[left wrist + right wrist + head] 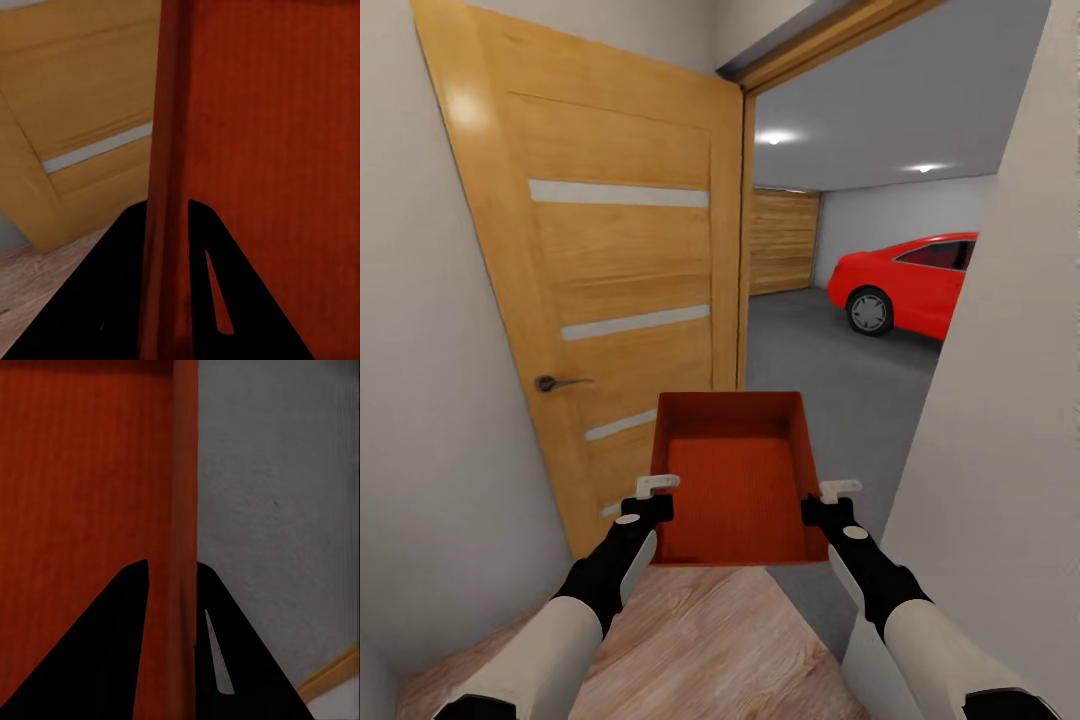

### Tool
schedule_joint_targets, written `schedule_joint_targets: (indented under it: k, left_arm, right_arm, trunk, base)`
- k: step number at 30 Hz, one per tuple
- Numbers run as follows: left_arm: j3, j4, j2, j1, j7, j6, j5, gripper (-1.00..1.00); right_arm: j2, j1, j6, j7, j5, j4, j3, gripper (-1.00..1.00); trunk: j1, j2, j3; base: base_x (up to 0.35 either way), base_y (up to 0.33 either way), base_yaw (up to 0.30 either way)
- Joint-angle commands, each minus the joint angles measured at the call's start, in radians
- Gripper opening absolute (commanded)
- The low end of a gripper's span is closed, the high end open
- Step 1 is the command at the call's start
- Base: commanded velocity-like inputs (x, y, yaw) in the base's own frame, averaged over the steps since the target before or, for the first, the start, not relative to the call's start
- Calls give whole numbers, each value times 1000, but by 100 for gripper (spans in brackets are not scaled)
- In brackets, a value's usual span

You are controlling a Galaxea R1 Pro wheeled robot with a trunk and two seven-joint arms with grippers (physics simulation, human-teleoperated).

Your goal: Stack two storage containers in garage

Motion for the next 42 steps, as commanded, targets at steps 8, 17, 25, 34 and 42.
schedule_joint_targets:
  k: [8,17,25,34,42]
  left_arm:
    - [-3,-52,-1,-1,8,4,12,-100]
    - [-3,-52,-1,-1,8,4,12,-100]
    - [-3,-52,-1,-1,8,4,12,-100]
    - [-3,-52,-1,-1,8,4,12,-100]
    - [-3,-52,-1,-1,8,4,12,-100]
  right_arm:
    - [0,0,2,-5,0,2,1,-100]
    - [0,0,2,-4,0,2,1,-100]
    - [0,0,2,-3,-1,2,1,-100]
    - [0,0,3,-4,-1,2,1,-100]
    - [0,0,3,-4,-1,2,1,-100]
  trunk:
    - [1,-2,-2]
    - [1,-2,-2]
    - [1,-2,-2]
    - [1,-2,-2]
    - [1,-2,-2]
  base:
    - [163,143,-245]
    - [163,143,-28]
    - [163,143,0]
    - [161,138,-98]
    - [154,121,-248]
